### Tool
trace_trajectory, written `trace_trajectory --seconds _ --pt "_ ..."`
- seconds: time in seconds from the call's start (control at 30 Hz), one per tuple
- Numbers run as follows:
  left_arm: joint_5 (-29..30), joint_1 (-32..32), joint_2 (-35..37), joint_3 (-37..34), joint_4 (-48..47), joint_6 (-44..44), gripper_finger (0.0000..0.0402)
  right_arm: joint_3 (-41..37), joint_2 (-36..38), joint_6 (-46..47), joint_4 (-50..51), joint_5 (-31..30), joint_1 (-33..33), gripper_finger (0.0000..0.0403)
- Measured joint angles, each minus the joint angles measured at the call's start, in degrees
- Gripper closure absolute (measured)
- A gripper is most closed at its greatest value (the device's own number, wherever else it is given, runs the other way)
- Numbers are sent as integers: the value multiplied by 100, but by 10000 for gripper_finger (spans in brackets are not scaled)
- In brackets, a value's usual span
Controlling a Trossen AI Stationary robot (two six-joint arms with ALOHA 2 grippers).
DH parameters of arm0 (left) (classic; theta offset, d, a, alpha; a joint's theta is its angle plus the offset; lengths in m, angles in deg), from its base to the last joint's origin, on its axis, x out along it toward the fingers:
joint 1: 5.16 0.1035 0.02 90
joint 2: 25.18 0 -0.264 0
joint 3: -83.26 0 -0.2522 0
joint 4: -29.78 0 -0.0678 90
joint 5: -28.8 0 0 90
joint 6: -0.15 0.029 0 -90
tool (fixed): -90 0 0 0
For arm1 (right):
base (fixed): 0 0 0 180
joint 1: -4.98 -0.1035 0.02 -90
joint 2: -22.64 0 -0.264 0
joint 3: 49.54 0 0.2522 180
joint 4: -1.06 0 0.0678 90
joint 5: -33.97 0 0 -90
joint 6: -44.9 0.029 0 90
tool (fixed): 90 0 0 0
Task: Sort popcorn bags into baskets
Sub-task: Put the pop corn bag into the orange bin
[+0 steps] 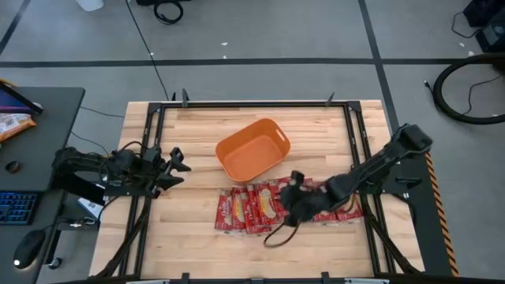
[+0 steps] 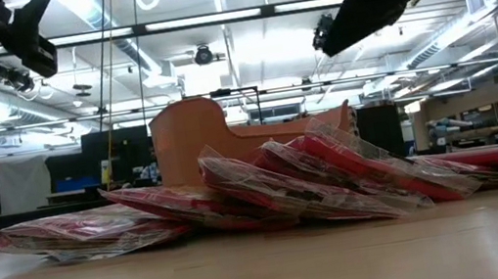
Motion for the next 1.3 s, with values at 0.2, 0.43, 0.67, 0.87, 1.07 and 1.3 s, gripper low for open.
trace_trajectory --seconds 0.2,0.43,0.67,0.87,1.07,1.3 --pt "437 0 0 0 -15 221 196 1278 -1263 276 1266 -309 -362 317" --pt "1197 9 0 0 -15 621 196 2536 -2250 246 2317 -249 -608 316" --pt "1551 9 0 0 -13 782 196 3058 -2558 -325 2279 358 -618 291" --pt "1576 9 0 0 20 832 196 3036 -2597 21 2192 383 -620 218" --pt "1574 9 0 0 23 836 196 3020 -2972 3 2124 124 -633 170" --pt "1576 9 0 0 -17 805 196 3016 -3306 -44 2247 -189 -627 194"
